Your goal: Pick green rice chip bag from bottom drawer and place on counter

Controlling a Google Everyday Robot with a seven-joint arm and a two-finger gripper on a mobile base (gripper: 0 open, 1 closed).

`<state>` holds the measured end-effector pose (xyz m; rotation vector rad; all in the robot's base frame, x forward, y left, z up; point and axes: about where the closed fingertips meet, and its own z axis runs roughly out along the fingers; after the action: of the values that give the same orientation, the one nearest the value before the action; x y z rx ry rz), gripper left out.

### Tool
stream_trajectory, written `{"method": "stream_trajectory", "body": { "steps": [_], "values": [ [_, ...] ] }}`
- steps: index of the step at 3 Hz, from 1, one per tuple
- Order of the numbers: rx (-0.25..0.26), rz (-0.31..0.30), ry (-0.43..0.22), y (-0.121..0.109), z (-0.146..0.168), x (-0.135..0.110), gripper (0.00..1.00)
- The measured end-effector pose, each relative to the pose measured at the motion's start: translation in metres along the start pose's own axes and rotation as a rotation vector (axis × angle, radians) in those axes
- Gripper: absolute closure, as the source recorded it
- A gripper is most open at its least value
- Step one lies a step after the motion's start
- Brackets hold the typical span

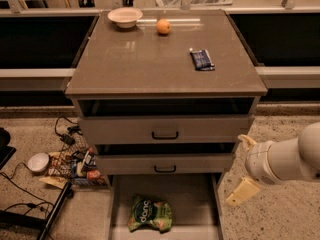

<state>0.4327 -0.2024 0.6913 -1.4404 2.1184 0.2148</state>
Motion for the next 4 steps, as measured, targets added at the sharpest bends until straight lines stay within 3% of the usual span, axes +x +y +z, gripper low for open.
{"method": "stream_trajectory", "body": {
  "steps": [1, 2, 3, 4],
  "values": [
    [0.002, 0.002, -0.012, 0.003, 0.01, 0.002, 0.0],
    [-0.023, 0.011, -0.073, 0.022, 0.066, 0.011, 0.0],
    [-0.052, 0.046, -0.121, 0.038, 0.152, 0.029, 0.0],
    [-0.041, 0.08, -0.185, 0.035, 0.22, 0.039, 0.0]
  ]
}}
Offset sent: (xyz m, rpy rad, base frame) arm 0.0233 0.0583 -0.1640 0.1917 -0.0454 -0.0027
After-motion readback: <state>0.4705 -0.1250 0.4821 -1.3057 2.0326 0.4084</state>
